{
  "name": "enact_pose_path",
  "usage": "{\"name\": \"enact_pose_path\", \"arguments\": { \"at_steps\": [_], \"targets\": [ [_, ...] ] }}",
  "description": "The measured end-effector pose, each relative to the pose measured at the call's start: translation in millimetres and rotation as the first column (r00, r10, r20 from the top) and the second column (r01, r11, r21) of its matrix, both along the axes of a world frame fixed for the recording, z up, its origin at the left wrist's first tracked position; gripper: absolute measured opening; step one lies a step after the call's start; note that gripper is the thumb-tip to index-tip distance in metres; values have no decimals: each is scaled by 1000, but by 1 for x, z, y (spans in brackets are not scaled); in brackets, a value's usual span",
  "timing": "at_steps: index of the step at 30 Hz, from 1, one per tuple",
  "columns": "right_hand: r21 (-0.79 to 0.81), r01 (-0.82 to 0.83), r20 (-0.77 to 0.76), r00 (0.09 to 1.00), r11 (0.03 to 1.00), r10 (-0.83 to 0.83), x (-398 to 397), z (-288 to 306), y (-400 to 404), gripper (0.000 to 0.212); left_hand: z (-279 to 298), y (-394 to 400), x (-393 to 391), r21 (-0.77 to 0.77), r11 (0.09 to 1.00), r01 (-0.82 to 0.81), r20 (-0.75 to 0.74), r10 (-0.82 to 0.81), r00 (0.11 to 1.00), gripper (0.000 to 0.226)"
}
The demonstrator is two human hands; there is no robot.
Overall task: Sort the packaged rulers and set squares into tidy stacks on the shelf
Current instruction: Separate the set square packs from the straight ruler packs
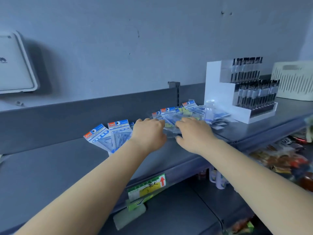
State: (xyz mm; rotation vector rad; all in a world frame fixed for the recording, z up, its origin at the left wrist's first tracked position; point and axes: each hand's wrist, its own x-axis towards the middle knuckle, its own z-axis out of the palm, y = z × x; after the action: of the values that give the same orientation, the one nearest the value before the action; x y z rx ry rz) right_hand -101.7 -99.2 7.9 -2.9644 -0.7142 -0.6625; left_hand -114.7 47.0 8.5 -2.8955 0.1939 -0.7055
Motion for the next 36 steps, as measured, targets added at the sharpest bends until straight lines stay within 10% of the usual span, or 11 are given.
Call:
{"name": "enact_pose_path", "arguments": {
  "at_steps": [14,27,36],
  "targets": [
    [253,212,-254,956,944,-147,124,-7,-101,33,4,-65,137,70,996,63,-135,-53,989,30],
    [128,343,-361,890,931,-278,224,-9,-105,72,-8,-70,217,-63,974,-219,-338,185,923,41],
    [397,101,-360,931,912,54,261,0,-110,12,-11,-68,214,-214,853,-476,-450,346,823,85]
  ]
}}
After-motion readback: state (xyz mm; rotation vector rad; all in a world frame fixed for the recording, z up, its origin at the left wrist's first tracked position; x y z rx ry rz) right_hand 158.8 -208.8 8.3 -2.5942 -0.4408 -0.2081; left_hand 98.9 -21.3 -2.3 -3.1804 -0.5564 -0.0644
